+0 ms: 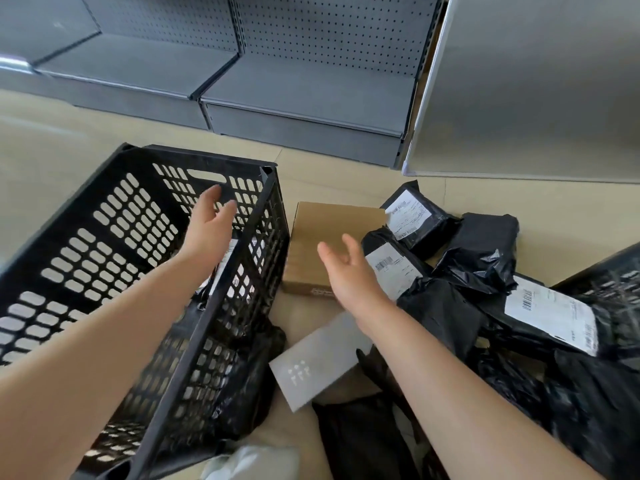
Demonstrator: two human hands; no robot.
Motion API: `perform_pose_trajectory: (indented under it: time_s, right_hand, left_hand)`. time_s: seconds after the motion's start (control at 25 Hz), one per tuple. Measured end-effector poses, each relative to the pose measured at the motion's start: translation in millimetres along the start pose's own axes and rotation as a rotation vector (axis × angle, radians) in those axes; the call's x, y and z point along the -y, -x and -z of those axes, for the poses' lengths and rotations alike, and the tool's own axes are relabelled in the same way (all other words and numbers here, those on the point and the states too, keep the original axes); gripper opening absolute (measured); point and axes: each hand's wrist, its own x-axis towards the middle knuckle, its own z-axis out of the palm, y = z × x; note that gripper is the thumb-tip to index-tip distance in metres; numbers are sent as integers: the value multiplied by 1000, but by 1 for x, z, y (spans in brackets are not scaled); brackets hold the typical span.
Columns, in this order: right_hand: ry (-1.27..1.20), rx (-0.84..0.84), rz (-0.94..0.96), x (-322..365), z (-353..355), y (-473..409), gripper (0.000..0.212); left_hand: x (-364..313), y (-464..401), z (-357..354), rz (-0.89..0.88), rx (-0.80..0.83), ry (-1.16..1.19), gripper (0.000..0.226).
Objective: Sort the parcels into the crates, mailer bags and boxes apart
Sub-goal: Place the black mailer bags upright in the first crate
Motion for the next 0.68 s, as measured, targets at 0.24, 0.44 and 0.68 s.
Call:
perform_pose_trajectory:
  time_s: [0.24,0.44,0.68]
  right_hand:
    - [45,-164,-118,-11,90,0,69]
    - [198,-201,-252,-47,139,3,71]
    - [402,-140,-483,-102,158,5,84]
  left_hand:
    - [-49,43,-78,-249,97,-299,47]
    - [-53,79,-151,-249,532,-842,48]
    - [-11,103,-182,-58,801,-909,60]
